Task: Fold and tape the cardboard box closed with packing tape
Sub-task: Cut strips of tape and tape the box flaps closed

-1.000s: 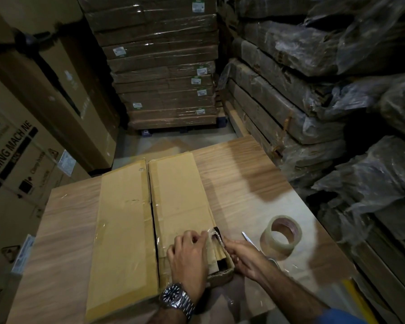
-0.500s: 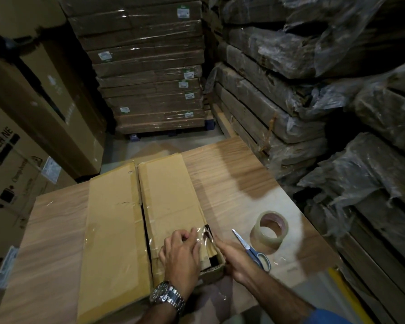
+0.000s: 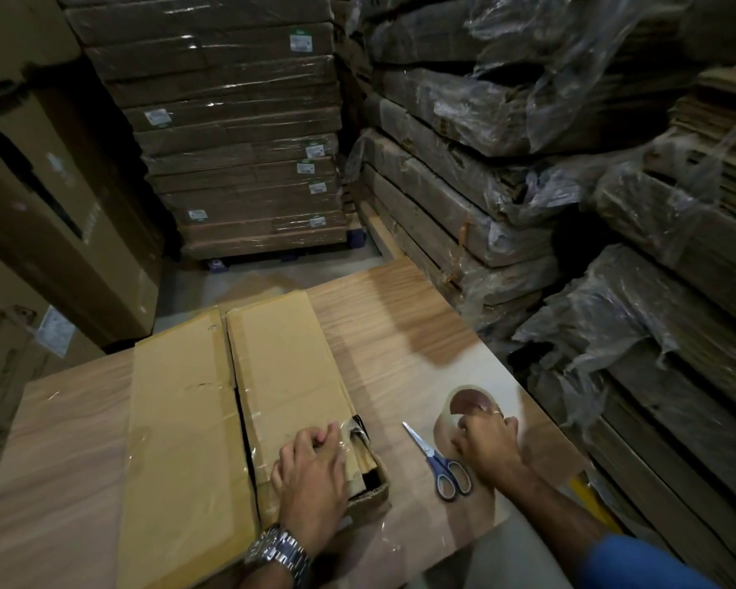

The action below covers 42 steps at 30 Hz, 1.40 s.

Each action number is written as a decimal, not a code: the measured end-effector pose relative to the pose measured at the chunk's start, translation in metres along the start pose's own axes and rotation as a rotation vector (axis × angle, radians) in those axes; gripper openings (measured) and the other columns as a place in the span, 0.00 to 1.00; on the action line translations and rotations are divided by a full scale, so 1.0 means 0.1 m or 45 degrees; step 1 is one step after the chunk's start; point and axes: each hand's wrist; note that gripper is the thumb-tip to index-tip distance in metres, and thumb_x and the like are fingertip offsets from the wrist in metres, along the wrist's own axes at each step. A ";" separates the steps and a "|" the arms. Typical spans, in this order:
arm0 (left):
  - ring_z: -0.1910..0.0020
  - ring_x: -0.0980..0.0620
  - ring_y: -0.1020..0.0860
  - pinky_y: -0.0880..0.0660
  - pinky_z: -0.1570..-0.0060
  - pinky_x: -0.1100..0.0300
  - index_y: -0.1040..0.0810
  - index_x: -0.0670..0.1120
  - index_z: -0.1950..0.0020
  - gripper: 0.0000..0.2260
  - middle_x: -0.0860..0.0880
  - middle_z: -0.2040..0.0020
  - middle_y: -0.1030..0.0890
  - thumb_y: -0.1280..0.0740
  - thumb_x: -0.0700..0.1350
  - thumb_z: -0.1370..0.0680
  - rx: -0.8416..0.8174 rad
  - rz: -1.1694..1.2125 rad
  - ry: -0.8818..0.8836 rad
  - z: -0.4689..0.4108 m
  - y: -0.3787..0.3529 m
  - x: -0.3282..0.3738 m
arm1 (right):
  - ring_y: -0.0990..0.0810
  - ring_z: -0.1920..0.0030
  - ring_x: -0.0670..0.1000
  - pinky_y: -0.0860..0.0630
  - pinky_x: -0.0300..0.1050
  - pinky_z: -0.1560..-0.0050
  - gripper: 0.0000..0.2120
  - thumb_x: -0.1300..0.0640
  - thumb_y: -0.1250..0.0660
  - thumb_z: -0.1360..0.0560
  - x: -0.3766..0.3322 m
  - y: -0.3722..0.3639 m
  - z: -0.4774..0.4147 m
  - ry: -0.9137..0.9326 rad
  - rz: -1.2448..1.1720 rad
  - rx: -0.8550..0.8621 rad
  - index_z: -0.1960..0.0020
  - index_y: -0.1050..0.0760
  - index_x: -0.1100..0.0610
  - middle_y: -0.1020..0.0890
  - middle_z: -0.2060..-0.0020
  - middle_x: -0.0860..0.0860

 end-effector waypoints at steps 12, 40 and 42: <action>0.30 0.55 0.37 0.39 0.30 0.62 0.40 0.54 0.24 0.33 0.55 0.29 0.35 0.32 0.59 0.25 -0.171 0.261 -0.175 0.19 0.53 -0.02 | 0.22 0.64 0.46 0.31 0.39 0.67 0.09 0.56 0.36 0.24 -0.45 1.46 0.92 -0.002 -2.364 -0.471 0.51 0.19 0.59 0.17 0.62 0.52; 0.54 0.65 0.18 0.24 0.61 0.71 0.23 0.48 0.35 0.36 0.58 0.53 0.15 0.22 0.55 0.42 0.174 1.687 0.045 0.80 2.09 0.00 | 0.18 0.44 0.51 0.22 0.38 0.50 0.26 0.36 0.28 0.34 -1.50 2.20 1.87 0.956 -1.924 -0.361 0.43 0.18 0.52 0.16 0.46 0.53; 0.52 0.67 0.19 0.25 0.59 0.73 0.25 0.46 0.33 0.36 0.62 0.53 0.15 0.23 0.54 0.39 0.157 1.673 0.027 0.81 2.12 -0.01 | 0.17 0.46 0.50 0.21 0.37 0.51 0.27 0.35 0.27 0.36 -1.50 2.20 1.89 0.906 -2.000 -0.424 0.45 0.17 0.51 0.16 0.46 0.53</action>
Point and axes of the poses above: each hand's wrist, its own z-axis away from the middle knuckle, its own y-axis out of the back of the hand, x = y × z
